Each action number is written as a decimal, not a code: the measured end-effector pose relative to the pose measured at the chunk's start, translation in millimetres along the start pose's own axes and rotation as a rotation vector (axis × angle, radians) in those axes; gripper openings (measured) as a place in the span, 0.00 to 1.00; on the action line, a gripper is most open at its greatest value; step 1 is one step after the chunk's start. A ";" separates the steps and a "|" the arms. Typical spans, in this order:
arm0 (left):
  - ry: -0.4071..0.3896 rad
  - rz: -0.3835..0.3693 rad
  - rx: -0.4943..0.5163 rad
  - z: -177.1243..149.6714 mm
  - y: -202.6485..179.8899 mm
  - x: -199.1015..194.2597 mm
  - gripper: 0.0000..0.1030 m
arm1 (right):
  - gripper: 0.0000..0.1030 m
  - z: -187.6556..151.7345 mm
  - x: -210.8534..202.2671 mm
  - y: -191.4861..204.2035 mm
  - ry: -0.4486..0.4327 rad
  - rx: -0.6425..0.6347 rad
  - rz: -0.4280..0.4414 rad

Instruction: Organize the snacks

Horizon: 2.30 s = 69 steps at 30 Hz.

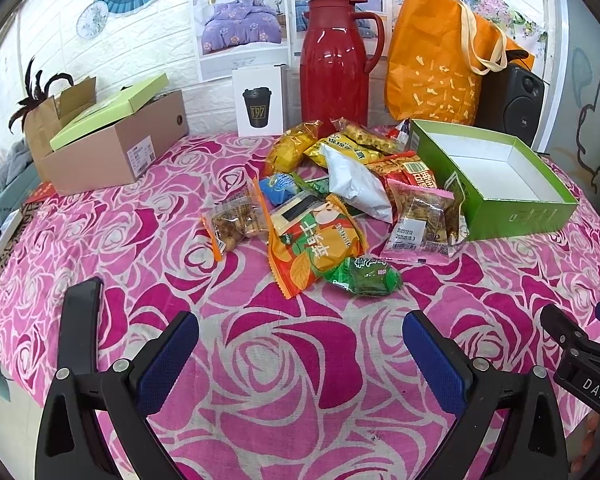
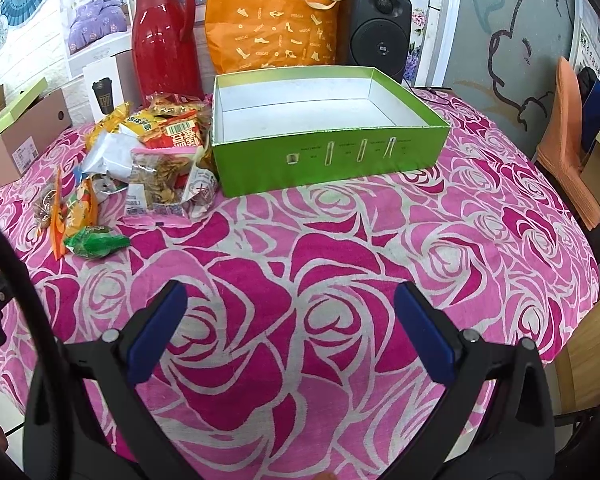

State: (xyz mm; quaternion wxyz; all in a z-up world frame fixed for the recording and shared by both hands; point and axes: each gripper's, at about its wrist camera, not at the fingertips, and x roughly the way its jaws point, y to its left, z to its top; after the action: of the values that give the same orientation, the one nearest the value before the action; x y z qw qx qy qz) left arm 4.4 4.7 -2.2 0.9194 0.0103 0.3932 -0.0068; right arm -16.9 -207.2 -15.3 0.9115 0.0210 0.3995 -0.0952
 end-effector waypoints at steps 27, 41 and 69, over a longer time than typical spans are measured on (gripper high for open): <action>0.041 0.000 0.003 3.2 2.4 19.1 1.00 | 1.00 1.2 20.5 4.2 0.038 -0.008 0.006; 0.068 0.008 -0.008 5.9 10.8 33.7 1.00 | 1.00 4.3 32.1 12.3 0.048 -0.023 0.017; 0.145 -0.166 0.017 51.6 46.9 84.7 1.00 | 0.45 21.4 81.1 141.6 0.116 -0.332 0.461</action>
State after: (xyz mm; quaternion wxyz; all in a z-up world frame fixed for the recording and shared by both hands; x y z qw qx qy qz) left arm 101.2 50.0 -27.3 0.8846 -0.0138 0.4583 -0.0854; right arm 79.3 -83.5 -65.5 0.8757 -0.0330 0.4459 0.1824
